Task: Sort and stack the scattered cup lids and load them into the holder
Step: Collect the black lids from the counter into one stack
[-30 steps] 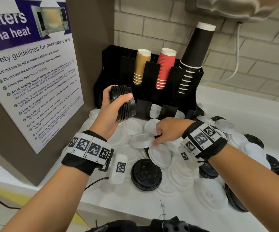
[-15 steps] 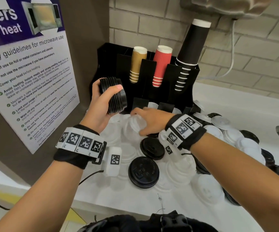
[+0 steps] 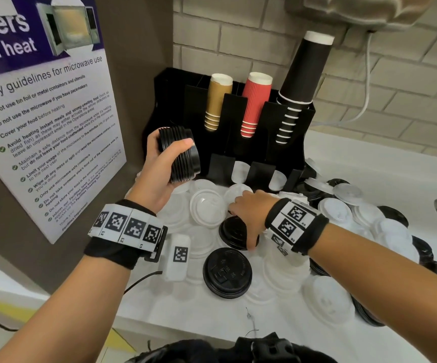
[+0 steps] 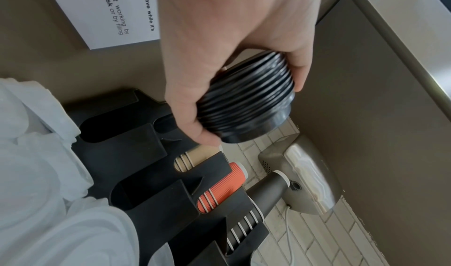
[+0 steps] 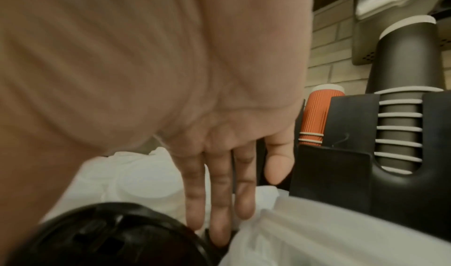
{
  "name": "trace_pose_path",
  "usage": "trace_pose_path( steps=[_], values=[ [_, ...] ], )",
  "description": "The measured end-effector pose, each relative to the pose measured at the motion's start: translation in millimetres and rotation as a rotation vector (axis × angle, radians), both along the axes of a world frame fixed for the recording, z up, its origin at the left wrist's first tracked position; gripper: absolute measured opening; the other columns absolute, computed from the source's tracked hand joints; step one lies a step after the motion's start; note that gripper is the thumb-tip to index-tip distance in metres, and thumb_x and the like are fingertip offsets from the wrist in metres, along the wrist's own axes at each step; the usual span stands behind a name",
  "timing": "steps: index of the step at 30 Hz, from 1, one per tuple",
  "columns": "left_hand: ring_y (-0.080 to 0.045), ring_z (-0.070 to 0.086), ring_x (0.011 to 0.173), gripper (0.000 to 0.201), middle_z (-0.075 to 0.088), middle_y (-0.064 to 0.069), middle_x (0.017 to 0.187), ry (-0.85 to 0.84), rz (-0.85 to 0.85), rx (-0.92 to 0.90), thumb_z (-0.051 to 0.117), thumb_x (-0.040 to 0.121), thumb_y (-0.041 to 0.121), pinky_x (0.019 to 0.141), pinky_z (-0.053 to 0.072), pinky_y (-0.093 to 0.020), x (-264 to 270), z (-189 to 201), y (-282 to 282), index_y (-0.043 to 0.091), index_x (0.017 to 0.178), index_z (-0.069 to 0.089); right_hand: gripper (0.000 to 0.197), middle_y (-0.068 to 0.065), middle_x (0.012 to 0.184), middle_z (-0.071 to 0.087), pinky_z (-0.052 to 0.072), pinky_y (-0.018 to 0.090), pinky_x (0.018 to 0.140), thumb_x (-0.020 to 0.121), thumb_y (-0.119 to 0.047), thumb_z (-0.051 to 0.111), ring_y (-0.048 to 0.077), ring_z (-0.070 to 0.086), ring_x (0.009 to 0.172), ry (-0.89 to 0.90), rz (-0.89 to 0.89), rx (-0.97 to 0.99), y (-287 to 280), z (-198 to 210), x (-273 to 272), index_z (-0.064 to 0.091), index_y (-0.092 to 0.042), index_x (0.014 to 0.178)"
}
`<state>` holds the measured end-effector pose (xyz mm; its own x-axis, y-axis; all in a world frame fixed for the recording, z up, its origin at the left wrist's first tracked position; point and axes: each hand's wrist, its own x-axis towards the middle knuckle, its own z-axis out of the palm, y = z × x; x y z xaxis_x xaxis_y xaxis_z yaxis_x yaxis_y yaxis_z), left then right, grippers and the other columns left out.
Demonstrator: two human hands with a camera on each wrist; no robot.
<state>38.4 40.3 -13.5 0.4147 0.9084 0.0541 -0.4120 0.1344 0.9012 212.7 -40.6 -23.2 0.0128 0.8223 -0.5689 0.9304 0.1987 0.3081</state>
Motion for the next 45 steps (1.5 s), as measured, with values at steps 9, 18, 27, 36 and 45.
trace_pose_path(
  steps=[9,18,27,36,45],
  values=[
    [-0.024,0.061,0.107,0.044,0.055,-0.004,0.122,0.007,-0.043,-0.032,0.069,0.072,0.033,0.078,0.058,-0.041,2,-5,1,0.036,0.112,0.050,0.076,-0.001,0.120,0.054,0.043,0.036,0.094,0.069,-0.039,0.079,0.020,0.046,0.111,0.209,-0.050,-0.016,5,0,13,0.038,-0.032,0.133],
    [-0.023,0.061,0.103,0.045,0.057,-0.003,0.117,0.054,-0.128,-0.069,0.070,0.070,0.035,0.070,0.057,-0.038,7,-16,1,0.035,0.111,0.053,0.066,-0.004,0.107,0.057,0.052,0.027,0.075,0.069,-0.021,0.081,0.018,0.060,0.094,0.842,-0.283,0.174,16,36,46,0.040,-0.034,0.118],
    [-0.022,0.065,0.106,0.042,0.060,0.002,0.118,0.128,-0.251,-0.031,0.072,0.072,0.039,0.077,0.057,-0.043,21,-19,-9,0.038,0.111,0.055,0.070,0.011,0.119,0.055,0.047,0.011,0.069,0.072,-0.005,0.080,0.020,0.056,0.109,1.287,-0.195,0.432,18,40,30,0.038,-0.020,0.125],
    [-0.028,0.062,0.115,0.056,0.057,-0.006,0.128,0.109,-0.251,-0.045,0.072,0.075,0.035,0.087,0.056,-0.051,24,-20,-15,0.034,0.125,0.048,0.070,0.005,0.116,0.059,0.048,0.015,0.073,0.071,-0.012,0.082,0.016,0.059,0.106,1.311,-0.187,0.517,11,32,28,0.040,-0.020,0.126],
    [-0.020,0.063,0.102,0.056,0.058,-0.001,0.117,0.032,-0.032,-0.065,0.074,0.069,0.028,0.074,0.057,-0.040,20,-16,-6,0.031,0.118,0.047,0.065,-0.001,0.117,0.055,0.046,0.026,0.090,0.071,-0.045,0.080,0.015,0.053,0.106,0.750,-0.065,0.286,-18,20,2,0.053,-0.016,0.123]
  ],
)
